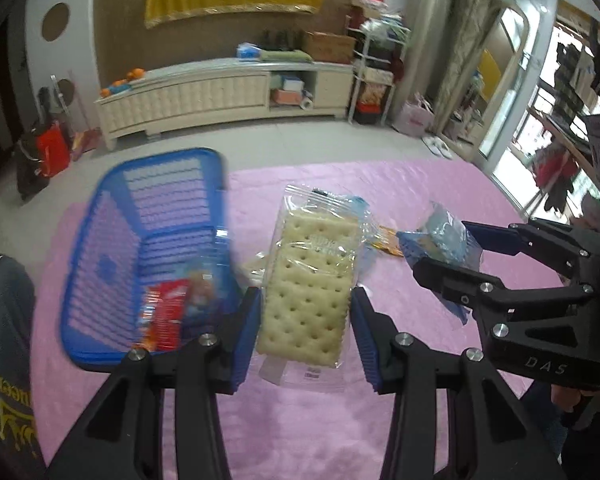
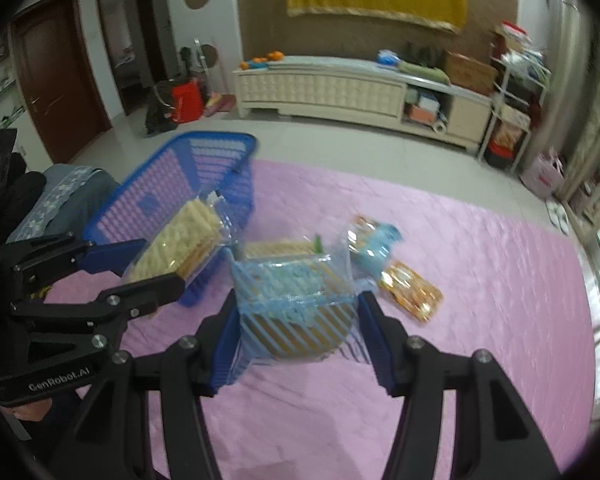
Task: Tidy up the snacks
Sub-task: 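Carry both snacks over the blue basket and open both grippers to drop them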
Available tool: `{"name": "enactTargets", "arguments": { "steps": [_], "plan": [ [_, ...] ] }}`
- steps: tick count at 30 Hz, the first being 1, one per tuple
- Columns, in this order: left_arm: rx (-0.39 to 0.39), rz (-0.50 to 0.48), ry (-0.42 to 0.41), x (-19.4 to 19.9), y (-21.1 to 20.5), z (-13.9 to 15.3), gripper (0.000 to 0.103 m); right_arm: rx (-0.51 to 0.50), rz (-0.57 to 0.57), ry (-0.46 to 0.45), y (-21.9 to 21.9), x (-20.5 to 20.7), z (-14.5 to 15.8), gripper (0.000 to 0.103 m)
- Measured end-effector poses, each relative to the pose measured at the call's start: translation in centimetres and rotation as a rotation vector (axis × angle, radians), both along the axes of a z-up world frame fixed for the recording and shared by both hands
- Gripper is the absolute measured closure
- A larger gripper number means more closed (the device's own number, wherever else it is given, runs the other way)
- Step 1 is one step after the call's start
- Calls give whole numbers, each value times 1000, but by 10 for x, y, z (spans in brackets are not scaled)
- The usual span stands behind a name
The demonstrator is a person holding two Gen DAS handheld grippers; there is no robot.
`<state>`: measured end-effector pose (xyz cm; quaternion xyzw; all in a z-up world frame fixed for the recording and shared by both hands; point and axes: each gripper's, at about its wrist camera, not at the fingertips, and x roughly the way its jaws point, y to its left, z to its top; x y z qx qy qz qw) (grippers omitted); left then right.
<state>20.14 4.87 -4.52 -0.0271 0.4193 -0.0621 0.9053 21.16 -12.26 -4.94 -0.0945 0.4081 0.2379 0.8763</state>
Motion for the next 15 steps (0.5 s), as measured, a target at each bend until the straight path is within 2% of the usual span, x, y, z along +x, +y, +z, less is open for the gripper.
{"name": "enactTargets", "arguments": {
  "steps": [5, 15],
  "plan": [
    [20, 53, -14, -8, 46, 11, 61, 28, 48, 14, 45, 3, 5, 42],
    [27, 109, 15, 1, 95, -5, 61, 5, 105, 35, 114, 15, -3, 42]
  ]
}}
